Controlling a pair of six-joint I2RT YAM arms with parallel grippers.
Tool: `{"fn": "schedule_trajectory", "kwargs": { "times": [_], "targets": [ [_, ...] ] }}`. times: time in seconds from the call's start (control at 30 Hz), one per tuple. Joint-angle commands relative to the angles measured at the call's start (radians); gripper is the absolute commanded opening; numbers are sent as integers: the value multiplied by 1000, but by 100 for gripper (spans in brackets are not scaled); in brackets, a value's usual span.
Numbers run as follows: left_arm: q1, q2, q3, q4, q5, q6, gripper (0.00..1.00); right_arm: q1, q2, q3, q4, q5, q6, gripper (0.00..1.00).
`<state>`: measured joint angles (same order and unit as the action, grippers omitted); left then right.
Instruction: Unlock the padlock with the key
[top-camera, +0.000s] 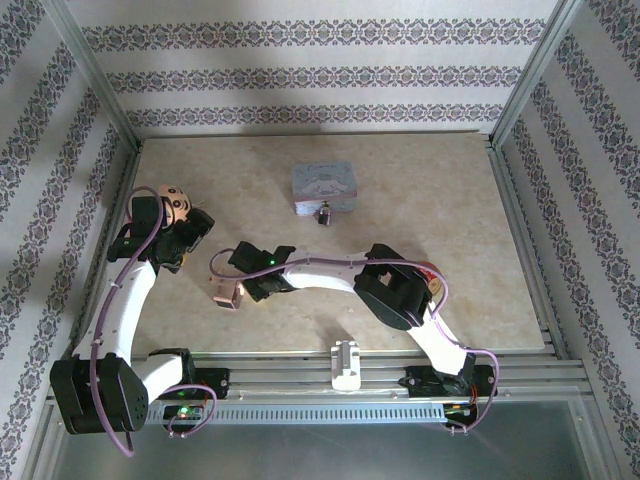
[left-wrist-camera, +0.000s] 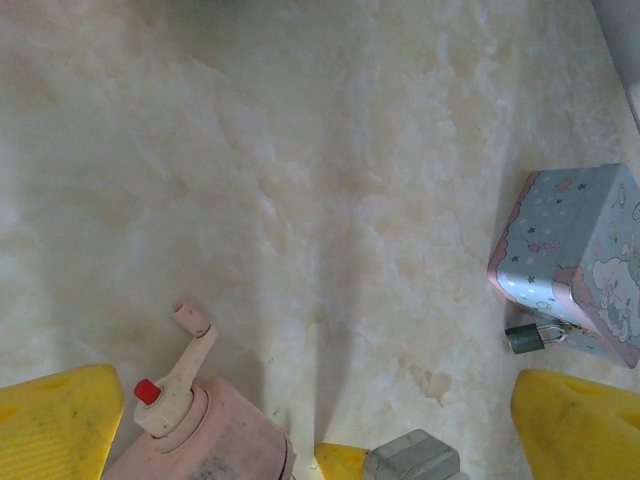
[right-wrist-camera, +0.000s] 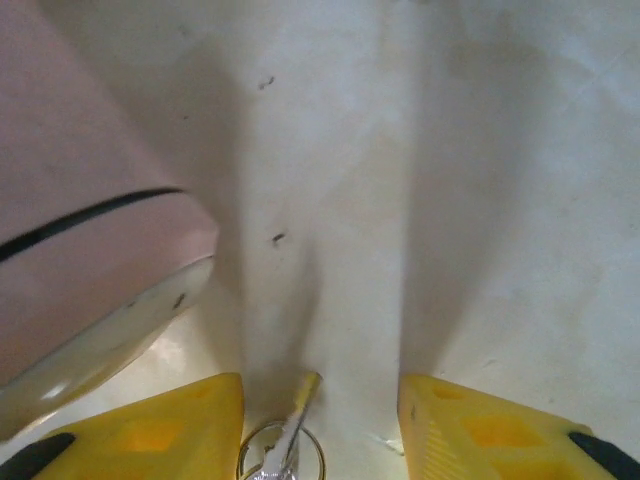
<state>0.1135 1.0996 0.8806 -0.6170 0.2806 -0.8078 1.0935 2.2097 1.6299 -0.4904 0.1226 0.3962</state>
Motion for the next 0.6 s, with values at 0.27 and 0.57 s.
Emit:
{"fn": "schedule_trajectory", "kwargs": {
  "times": [0.27, 0.57],
  "targets": [
    [15, -27, -6, 10, 4, -3, 99, 6, -19, -12, -53, -29, 68, 43],
    [15, -27, -6, 12, 9, -7, 99, 57, 1, 20, -170, 31, 103, 45]
  ]
}}
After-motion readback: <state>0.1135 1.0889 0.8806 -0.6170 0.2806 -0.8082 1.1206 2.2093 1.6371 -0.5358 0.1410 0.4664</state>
